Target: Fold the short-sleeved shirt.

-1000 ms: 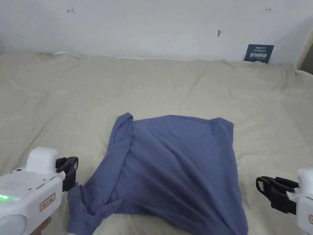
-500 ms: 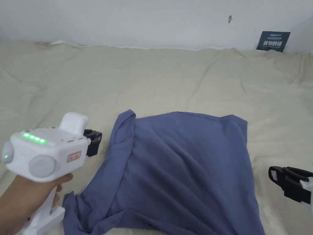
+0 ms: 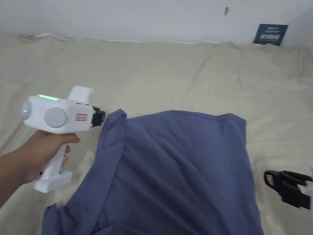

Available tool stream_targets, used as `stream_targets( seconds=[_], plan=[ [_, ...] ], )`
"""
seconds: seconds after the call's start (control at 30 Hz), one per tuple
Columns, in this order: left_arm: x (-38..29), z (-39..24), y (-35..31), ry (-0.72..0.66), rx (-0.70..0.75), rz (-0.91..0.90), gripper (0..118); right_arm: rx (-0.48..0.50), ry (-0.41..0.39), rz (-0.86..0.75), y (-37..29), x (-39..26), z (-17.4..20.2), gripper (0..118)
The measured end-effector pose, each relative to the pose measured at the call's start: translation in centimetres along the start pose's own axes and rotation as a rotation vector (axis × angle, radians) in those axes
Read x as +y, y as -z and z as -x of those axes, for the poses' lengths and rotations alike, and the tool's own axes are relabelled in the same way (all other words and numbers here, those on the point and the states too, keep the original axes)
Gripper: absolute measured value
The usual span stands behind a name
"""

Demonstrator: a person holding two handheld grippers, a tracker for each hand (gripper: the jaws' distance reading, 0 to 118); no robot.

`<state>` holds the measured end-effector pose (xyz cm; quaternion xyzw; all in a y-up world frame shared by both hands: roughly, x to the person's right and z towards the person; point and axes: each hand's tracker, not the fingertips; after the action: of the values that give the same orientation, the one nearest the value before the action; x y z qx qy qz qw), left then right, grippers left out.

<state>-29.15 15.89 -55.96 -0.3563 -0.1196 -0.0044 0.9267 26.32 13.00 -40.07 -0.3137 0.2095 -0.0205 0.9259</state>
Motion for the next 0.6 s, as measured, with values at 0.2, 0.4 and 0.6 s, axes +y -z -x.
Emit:
stream_targets(
  seconds=[0.2,0.4,0.6],
  plan=[
    [-0.9,0.7,-0.1,-0.025,-0.007,-0.013,0,-0.008,0.042,-0.026,5.4,6.0,-2.8,0],
    [-2.0,1.2,-1.2,-0.031,-0.008,-0.017,0,-0.012,0.119,0.029,13.2,11.5,-7.1,0],
    [-2.8,3.2,-1.6,-0.039,-0.013,-0.021,0,-0.062,0.112,0.108,18.7,13.8,-11.0,0]
  ],
)
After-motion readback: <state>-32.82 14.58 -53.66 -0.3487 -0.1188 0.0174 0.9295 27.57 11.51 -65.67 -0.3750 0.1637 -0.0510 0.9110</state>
